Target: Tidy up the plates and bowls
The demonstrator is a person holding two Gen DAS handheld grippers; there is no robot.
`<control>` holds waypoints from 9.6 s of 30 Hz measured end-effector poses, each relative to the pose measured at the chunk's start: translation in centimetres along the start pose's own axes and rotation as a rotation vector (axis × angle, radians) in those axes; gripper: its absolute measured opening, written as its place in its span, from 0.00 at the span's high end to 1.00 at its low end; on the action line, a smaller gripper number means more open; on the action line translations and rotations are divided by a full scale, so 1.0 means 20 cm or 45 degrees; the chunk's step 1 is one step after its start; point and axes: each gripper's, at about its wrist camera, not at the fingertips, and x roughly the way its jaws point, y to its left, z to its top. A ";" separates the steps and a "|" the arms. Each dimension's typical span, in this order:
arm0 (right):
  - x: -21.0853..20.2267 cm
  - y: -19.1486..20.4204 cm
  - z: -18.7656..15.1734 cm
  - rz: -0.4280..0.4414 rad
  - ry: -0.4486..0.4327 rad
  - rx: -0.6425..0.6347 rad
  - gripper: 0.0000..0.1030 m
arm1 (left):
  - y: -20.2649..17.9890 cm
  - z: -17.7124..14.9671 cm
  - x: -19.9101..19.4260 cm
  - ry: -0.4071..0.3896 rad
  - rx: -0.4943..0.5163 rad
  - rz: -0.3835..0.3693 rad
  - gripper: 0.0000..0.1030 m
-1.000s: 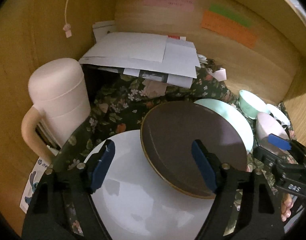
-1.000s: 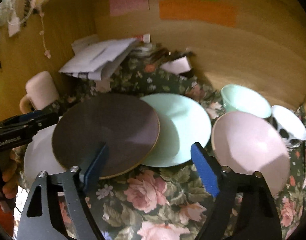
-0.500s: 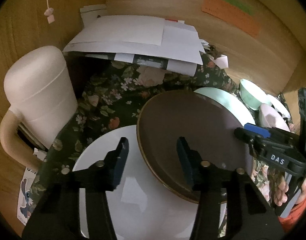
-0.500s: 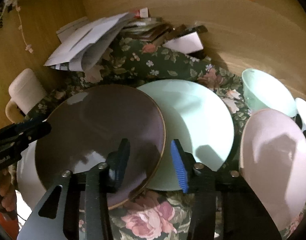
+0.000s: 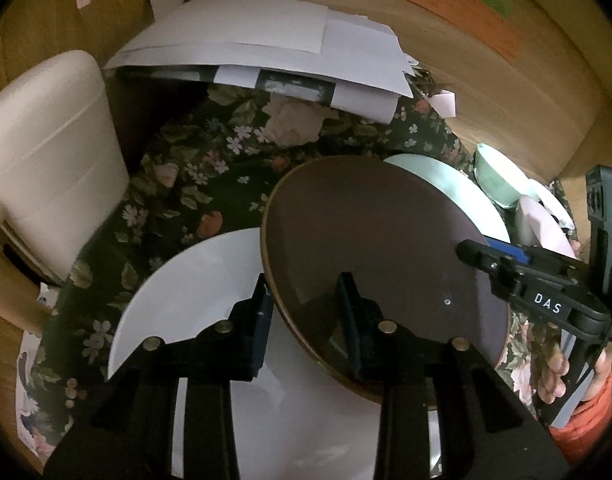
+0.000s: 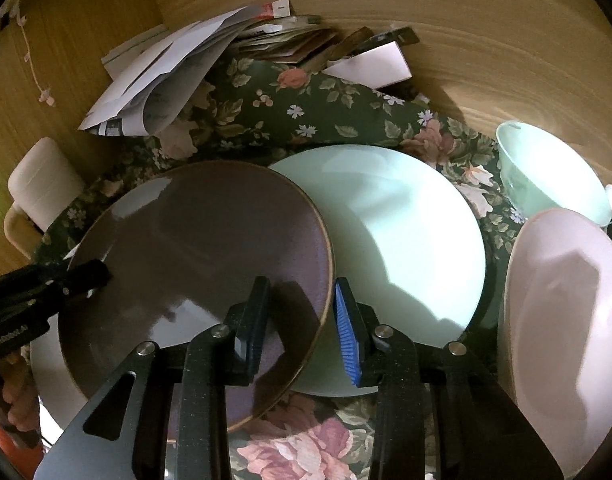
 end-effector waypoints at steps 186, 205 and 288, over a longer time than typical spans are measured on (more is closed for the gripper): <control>-0.02 0.37 -0.16 0.090 0.152 -0.188 0.52 | 0.27 -0.24 -0.32 -0.061 -0.035 0.138 0.43; 0.07 0.41 -0.14 0.133 0.236 -0.169 0.70 | 0.28 -0.28 -0.22 0.003 -0.055 0.107 0.58; -0.58 -0.35 -0.57 -0.067 -0.010 0.204 0.70 | -0.66 -0.36 -0.19 0.023 0.196 -0.143 0.58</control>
